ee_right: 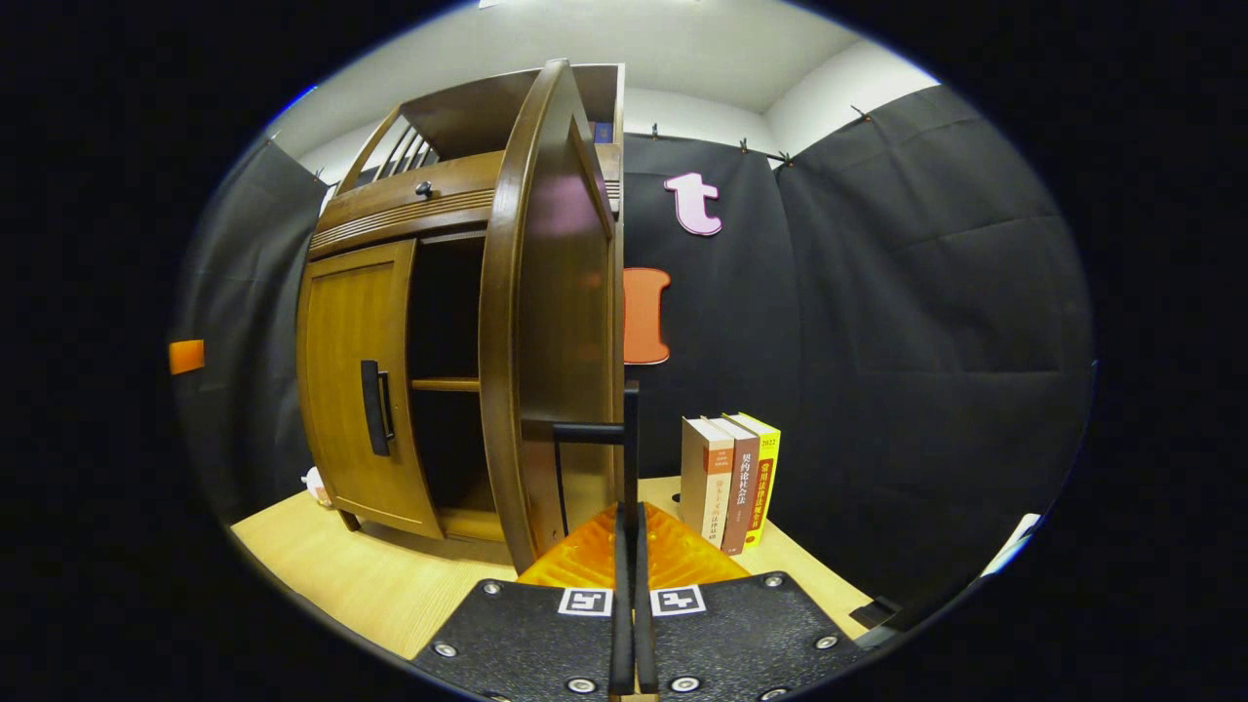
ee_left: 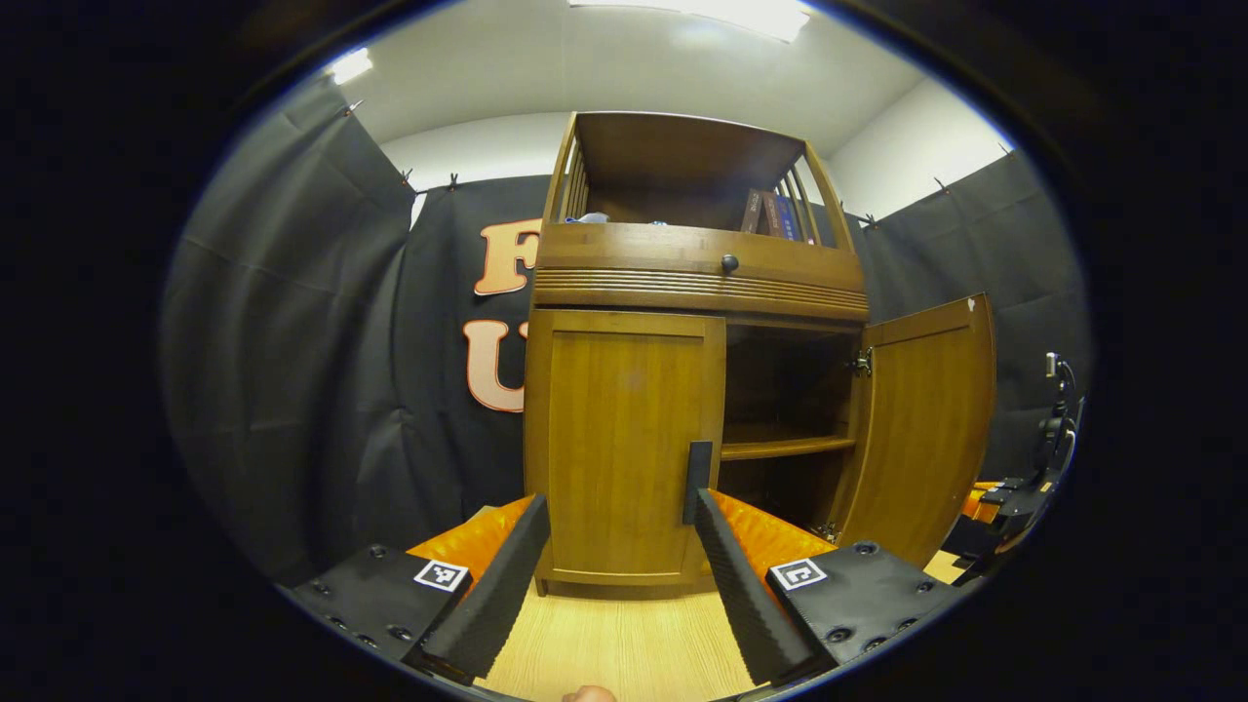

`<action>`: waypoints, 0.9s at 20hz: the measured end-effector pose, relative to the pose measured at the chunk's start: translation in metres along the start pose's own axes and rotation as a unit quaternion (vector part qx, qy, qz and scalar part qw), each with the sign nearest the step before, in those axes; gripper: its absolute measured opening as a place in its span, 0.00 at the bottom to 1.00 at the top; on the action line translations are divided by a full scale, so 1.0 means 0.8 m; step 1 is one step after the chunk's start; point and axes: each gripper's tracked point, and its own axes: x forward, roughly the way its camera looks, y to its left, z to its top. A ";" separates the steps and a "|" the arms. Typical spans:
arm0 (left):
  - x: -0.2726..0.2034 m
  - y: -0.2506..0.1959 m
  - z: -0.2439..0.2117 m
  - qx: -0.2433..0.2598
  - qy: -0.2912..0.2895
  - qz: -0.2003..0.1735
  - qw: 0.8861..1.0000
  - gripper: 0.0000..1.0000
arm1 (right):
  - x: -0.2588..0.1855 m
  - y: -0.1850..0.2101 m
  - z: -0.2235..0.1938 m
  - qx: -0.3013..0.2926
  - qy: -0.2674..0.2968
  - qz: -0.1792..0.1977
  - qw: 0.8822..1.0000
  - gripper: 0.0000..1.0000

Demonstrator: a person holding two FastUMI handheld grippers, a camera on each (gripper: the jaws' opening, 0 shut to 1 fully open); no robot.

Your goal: Open the right door of the double-door shoe cabinet with the right hand, and open the left door with the left hand.

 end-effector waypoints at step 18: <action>0.033 -0.081 -0.009 0.002 0.004 -0.037 0.999 0.93 | -0.036 -0.092 -0.016 0.008 -0.011 0.024 1.000 0.16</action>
